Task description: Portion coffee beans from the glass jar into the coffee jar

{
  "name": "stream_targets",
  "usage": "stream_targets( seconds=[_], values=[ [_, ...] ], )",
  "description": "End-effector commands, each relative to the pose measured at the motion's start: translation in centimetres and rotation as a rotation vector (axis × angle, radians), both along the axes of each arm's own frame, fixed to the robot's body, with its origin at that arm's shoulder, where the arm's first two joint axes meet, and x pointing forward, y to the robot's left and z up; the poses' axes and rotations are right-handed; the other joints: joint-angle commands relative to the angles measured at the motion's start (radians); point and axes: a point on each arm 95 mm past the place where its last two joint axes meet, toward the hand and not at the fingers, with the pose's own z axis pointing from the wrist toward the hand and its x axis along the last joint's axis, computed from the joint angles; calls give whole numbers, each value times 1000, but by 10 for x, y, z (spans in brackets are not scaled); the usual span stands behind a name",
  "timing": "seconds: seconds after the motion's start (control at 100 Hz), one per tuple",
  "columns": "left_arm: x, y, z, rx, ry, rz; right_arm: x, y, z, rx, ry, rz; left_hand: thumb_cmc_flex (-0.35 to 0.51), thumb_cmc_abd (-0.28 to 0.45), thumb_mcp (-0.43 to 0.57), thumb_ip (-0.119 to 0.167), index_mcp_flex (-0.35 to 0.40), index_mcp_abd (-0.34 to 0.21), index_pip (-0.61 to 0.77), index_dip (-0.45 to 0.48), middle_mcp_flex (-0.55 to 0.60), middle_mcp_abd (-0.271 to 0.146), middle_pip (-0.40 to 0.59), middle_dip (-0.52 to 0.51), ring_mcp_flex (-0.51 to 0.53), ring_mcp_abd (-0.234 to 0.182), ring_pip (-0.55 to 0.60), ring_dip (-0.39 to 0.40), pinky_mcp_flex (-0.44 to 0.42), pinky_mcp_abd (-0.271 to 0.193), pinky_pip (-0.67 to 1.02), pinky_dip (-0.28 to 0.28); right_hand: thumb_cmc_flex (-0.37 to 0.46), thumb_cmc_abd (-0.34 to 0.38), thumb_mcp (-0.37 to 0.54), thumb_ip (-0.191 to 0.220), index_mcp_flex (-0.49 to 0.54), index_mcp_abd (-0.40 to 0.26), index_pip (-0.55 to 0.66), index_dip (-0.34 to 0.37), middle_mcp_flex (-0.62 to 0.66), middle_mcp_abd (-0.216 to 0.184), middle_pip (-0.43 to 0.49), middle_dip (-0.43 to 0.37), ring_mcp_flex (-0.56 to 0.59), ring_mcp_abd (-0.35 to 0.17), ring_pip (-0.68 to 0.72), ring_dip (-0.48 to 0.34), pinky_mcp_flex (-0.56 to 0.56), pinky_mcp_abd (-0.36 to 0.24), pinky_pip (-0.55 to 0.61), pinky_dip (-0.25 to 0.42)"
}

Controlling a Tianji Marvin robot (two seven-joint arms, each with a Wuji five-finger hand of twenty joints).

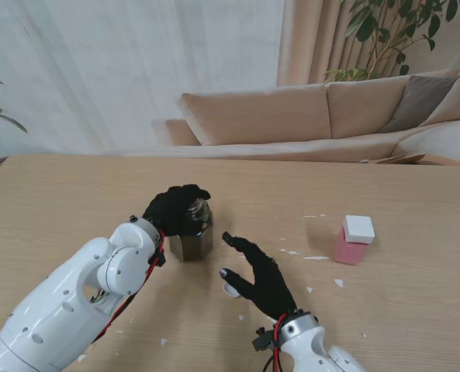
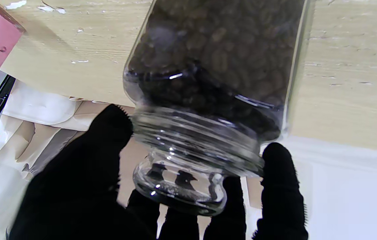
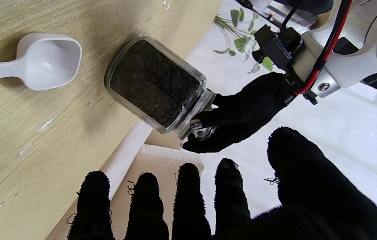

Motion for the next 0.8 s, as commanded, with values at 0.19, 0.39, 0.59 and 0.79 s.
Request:
stream_targets(
  seconds=[0.19, 0.39, 0.59, 0.79],
  values=[
    [-2, -2, -20, 26, 66, 2, -3, 3, 1, 7, 3, 6, 90, -21, 59, 15, -23, 14, 25, -4, 10, -13, -7, -6, 69, -18, 76, -8, 1, -168, -48, -42, 20, 22, -15, -10, 9, 4, 10, 5, -4, -18, -1, -10, 9, 5, 3, 10, -2, -6, 6, 14],
    [-7, 3, -19, 32, 75, 7, -3, 3, 1, 7, 2, 12, 32, -30, 31, 13, -37, 6, 3, -15, 8, -21, -13, -1, 42, -28, 64, -6, -46, -153, -76, -31, 19, 22, -15, -10, 8, 3, 9, 4, -4, -17, -2, -10, 9, 4, 3, 10, -2, -6, 6, 14],
    [-7, 6, -12, 39, 79, 1, -2, 4, 1, 6, 0, 13, -95, -35, -61, 3, -54, -42, -168, -50, -23, -63, -167, -42, -64, -81, -178, -144, -203, -145, -539, -155, 19, 21, -15, -10, 8, 4, 10, 4, -4, -17, -2, -10, 9, 4, 3, 10, -2, -7, 7, 14],
    [-6, 5, 2, 20, 45, -10, -2, 4, 2, 4, 0, 12, -94, -17, -90, 6, -52, -46, -193, -16, -25, -68, -180, -37, -57, -97, -259, -148, -181, -169, -776, -71, 18, 21, -15, -10, 8, 4, 10, 3, -4, -18, -2, -10, 8, 3, 3, 10, -2, -6, 7, 14]
  ],
)
